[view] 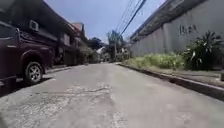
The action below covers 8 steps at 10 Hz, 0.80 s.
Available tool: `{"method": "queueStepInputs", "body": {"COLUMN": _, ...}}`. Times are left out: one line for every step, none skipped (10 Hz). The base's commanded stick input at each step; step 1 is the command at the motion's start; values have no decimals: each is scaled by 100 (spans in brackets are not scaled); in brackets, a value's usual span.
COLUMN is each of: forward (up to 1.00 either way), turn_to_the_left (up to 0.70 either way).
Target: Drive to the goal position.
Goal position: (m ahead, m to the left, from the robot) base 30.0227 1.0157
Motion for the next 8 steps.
{"method": "queueStepInputs", "body": {"forward": 100, "turn_to_the_left": 1}}
{"method": "queueStepInputs", "body": {"forward": 100, "turn_to_the_left": 1}}
{"method": "queueStepInputs", "body": {"forward": 100, "turn_to_the_left": 1}}
{"method": "queueStepInputs", "body": {"forward": 100, "turn_to_the_left": 1}}
{"method": "queueStepInputs", "body": {"forward": 100, "turn_to_the_left": 1}}
{"method": "queueStepInputs", "body": {"forward": 100, "turn_to_the_left": 1}}
{"method": "queueStepInputs", "body": {"forward": 100, "turn_to_the_left": 1}}
{"method": "queueStepInputs", "body": {"forward": 100, "turn_to_the_left": 1}}
